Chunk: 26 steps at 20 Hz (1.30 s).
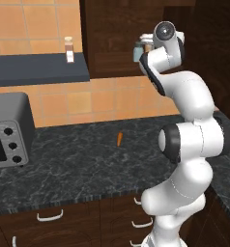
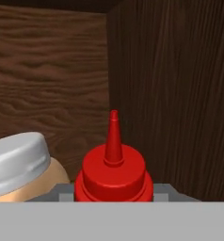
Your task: Put the shaker and condiment bottle from the counter next to their counterparts in the cabinet.
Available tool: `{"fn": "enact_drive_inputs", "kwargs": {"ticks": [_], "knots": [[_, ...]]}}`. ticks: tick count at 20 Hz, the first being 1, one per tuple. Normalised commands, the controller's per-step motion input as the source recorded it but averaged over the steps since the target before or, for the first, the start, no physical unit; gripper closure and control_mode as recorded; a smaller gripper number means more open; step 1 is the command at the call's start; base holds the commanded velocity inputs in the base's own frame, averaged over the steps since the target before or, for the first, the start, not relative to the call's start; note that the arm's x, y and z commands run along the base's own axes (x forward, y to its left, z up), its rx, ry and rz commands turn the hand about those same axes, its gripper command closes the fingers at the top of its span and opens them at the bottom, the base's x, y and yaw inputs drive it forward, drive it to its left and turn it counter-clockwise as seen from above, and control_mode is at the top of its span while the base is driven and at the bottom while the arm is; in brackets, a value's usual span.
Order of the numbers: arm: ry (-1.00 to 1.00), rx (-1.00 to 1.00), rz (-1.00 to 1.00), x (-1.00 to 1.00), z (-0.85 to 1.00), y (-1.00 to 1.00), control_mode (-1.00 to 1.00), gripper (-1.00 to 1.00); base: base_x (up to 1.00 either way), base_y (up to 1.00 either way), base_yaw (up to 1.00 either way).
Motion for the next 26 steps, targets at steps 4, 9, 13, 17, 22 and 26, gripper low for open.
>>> {"fn": "enact_drive_inputs", "kwargs": {"ticks": [4,9,13,17,22,26], "knots": [[0.0,0.0,0.0,0.0,0.0,0.0,-1.0,-1.0,0.0,0.0,0.0],[0.05,0.0,0.01,-0.25,-0.04,0.0,-1.0,-1.0,0.0,0.0,0.0],[0.02,0.0,0.0,-0.25,0.0,0.0,-1.0,-1.0,0.0,0.0,0.0],[0.0,0.0,0.0,-0.21,0.0,0.0,-1.0,-1.0,0.0,0.0,0.0],[0.01,0.0,0.0,-0.13,0.0,0.0,-1.0,-1.0,0.0,0.0,0.0],[0.0,-0.01,0.0,-0.1,0.0,0.08,-1.0,-1.0,0.0,0.0,0.0]]}}
